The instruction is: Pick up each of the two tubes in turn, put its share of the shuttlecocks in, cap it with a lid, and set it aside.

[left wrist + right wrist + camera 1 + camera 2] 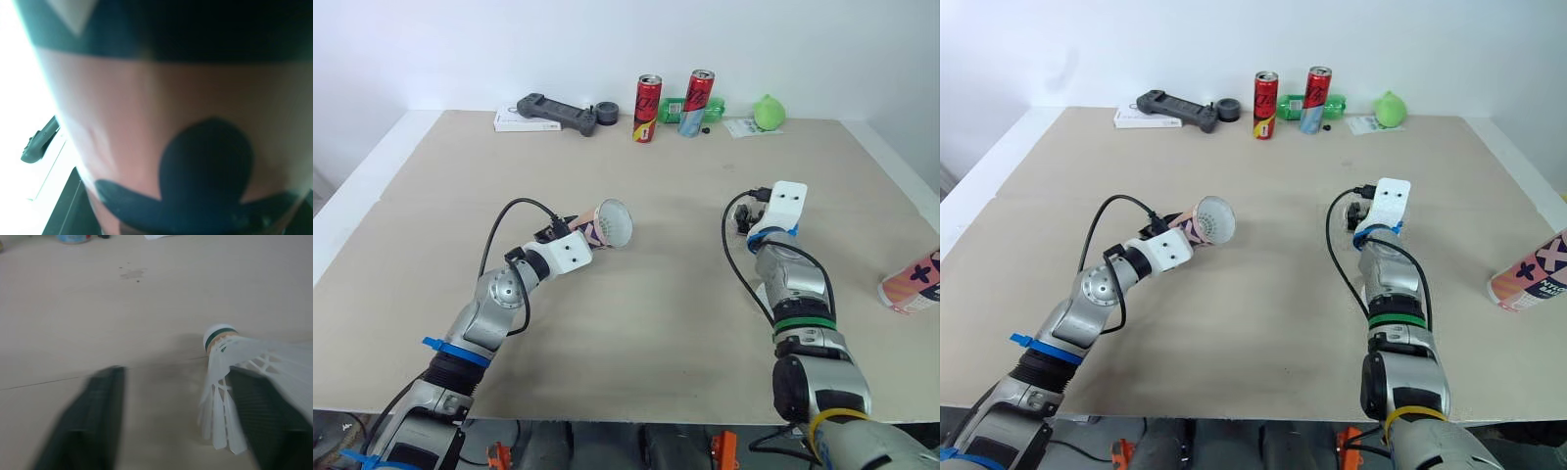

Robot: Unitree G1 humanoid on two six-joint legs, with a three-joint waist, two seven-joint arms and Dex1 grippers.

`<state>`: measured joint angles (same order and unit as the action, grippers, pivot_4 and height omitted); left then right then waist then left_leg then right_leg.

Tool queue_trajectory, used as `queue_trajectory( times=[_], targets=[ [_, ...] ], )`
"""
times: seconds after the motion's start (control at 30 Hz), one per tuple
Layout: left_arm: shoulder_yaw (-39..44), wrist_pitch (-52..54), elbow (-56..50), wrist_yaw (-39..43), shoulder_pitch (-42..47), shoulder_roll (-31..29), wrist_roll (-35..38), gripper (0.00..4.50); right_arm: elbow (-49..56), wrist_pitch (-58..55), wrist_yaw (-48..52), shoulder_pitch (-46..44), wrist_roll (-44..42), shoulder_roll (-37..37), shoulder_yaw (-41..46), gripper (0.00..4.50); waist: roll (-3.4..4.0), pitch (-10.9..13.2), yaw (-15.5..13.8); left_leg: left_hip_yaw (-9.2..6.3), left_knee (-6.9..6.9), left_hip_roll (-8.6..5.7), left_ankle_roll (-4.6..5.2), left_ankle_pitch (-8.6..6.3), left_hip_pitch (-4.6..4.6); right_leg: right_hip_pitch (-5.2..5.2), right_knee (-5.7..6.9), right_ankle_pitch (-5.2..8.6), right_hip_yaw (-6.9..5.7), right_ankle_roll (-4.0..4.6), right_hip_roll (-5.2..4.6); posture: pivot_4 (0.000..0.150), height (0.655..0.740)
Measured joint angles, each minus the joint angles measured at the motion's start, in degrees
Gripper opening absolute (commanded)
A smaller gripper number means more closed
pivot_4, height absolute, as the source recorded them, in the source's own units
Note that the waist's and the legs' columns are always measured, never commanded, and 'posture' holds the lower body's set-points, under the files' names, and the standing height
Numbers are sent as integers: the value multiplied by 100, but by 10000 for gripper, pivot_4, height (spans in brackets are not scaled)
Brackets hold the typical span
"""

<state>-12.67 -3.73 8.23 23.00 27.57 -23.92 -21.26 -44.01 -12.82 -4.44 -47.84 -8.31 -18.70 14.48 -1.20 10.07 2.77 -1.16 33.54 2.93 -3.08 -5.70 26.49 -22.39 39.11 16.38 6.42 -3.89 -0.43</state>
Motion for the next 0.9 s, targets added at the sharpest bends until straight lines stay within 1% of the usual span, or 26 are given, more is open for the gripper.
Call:
queue_trajectory(
  times=[0.03, 0.07, 0.1, 0.23, 0.33, 0.4, 0.43, 0.47, 0.5, 0.57, 0.6, 0.67, 0.77, 0.9],
  targets=[
    [0, 6, -8, -1, 0, 1, 0, 24451, -138, 86, -53, -49, 9, -1, 1, 11042, 0, 0, 0, 0, 0, 0, 0, 0, 0, 0, 0, 0, 0, 0, 0, 1500, 7400],
    [0, 11, -20, -2, 0, 0, 0, 24451, -262, 169, -86, -92, 14, -3, 2, 5270, 0, 0, 0, -1, 0, 0, 0, 0, 0, 0, 0, 0, 1, 0, 0, 1500, 7400],
    [0, 13, -26, -4, 0, 0, 0, 24451, -360, 240, -111, -126, 17, -6, 2, 540, 0, 0, 0, 0, 0, 0, 0, 0, 0, 0, 0, 0, 0, 0, 0, 1500, 7400],
    [0, 23, -30, -7, 0, 0, -1, 24451, -560, 415, -207, -203, 69, -51, -8, 540, 0, 0, 0, 0, -1, 0, 0, 0, 0, 0, 0, 0, 1, 0, 0, 1500, 7400],
    [6, 34, -59, -11, -18, 0, -1, 24451, -431, 385, -48, -183, 93, -128, -57, 540, 1, 1, 0, 0, -1, -1, 0, 0, 0, -1, 0, 0, 2, 0, 0, 1500, 7400],
    [20, 46, -93, -12, -46, -11, -2, 24451, 492, 67, 678, 168, -49, -257, -213, 540, 2, 1, -1, -1, -4, -1, 0, 0, 1, -1, 0, 4, 2, 0, 0, 1500, 7400],
    [23, 48, -97, -13, -48, -13, -3, 24451, 781, 6, 942, 282, -116, -307, -296, 540, 2, 1, -2, -2, -5, -1, 0, 0, 1, -2, 0, 4, 2, 0, 0, 1500, 7400],
    [19, 50, -108, -12, -48, -7, -3, 24451, 1307, -99, 1443, 494, -238, -433, -433, 540, 4, 3, -3, -3, -6, -2, 0, 0, 4, -3, 0, 5, 1, 0, 1, 1500, 7400],
    [28, 58, -116, -11, -64, -25, -3, 24451, 2159, -194, 2260, 792, -419, -690, -759, 540, 9, 5, -4, -3, -6, -2, 0, -1, 5, -4, 0, 8, 1, -2, 0, 1500, 7400],
    [32, 75, -117, -10, -66, -27, -3, 24451, 3283, -377, 3331, 1073, -766, -1069, -1110, 540, 12, 7, -3, -4, -9, -3, 0, -2, 5, -4, -1, 10, 0, -1, 0, 1500, 7400],
    [30, 84, -119, -8, -65, -23, -2, 24451, 3980, -607, 3926, 1220, -1093, -1322, -1269, 540, 12, 7, -5, -7, -9, -3, -1, -2, 5, -4, -1, 12, -2, 1, 0, 1500, 7400],
    [27, 92, -113, -7, -67, -22, -2, 24451, 4995, -1084, 4720, 1321, -1639, -1652, -1469, 540, 11, 7, -1, -9, -8, 1, -1, -2, 4, -2, 0, 12, -5, 3, 2, 1500, 7400],
    [24, 92, -98, -8, -65, -15, -2, 24451, 5809, -1699, 5243, 1266, -2091, -1852, -1693, 540, 8, 5, -4, -9, -1, 5, -1, -1, 2, 2, 0, 11, -8, -5, 2, 1500, 7400],
    [21, 92, -67, -11, -44, -9, -3, 24451, 6198, -2046, 5404, 1068, -2051, -1820, -2173, 540, 7, 6, -6, -4, 2, 5, 3, 10, 1, -3, -1, 7, -7, -20, -1, 1500, 7400]
  ],
)
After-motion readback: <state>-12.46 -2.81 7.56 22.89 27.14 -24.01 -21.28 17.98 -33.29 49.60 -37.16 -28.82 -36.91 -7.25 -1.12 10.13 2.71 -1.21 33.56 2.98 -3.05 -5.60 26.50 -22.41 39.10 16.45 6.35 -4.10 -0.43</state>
